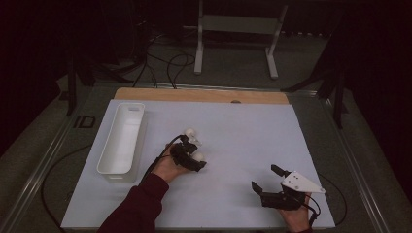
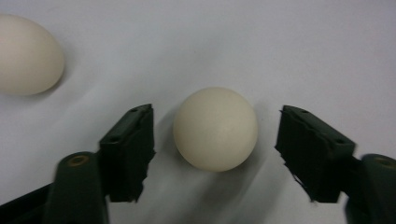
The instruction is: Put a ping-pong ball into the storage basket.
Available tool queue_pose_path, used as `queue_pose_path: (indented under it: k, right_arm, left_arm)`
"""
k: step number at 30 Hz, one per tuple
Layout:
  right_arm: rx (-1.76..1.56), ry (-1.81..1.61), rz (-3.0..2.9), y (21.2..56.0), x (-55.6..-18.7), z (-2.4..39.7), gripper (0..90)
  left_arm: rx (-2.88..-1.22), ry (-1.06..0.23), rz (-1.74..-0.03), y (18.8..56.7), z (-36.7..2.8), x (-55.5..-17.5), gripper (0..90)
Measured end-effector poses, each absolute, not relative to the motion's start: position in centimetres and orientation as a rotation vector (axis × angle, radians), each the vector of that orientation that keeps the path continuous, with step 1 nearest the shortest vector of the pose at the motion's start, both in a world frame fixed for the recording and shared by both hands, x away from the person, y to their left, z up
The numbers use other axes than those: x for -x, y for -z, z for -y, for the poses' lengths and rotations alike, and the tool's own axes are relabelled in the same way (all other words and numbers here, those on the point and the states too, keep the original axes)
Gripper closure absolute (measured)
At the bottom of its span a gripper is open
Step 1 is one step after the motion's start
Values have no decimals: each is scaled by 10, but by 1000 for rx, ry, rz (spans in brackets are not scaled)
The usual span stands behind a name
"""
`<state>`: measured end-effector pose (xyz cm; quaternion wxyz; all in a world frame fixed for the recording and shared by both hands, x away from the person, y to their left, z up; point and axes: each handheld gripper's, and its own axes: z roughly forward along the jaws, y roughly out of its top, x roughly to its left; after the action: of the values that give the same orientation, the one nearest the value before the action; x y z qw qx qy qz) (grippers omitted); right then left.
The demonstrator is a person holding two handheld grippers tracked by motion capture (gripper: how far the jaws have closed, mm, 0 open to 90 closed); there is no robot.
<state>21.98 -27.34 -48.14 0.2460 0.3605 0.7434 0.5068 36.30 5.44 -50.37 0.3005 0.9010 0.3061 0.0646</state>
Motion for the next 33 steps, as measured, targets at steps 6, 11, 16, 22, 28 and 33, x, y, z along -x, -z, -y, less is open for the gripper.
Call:
queue_pose_path:
  k: [6,11,16,22,28,33]
  right_arm:
    - [-984,-1382,-2031,482,-220,273,79]
    - [-984,-1383,-2032,482,-220,273,78]
    - [-983,-1384,-2032,482,-220,273,78]
    - [-982,-1383,-2035,482,-220,272,79]
    - [-979,-1381,-2038,483,-220,272,79]
    - [-982,-1382,-2036,483,-220,273,79]
  left_arm:
    - [-2390,-153,-807,507,-54,-365,437]
    - [-2398,-163,-804,506,-53,-365,506]
    - [-2389,-167,-802,503,-54,-364,508]
    - [-2387,-172,-795,501,-54,-363,509]
    - [-2386,-175,-791,500,-54,-361,508]
    - [-2393,-183,-789,498,-54,-360,508]
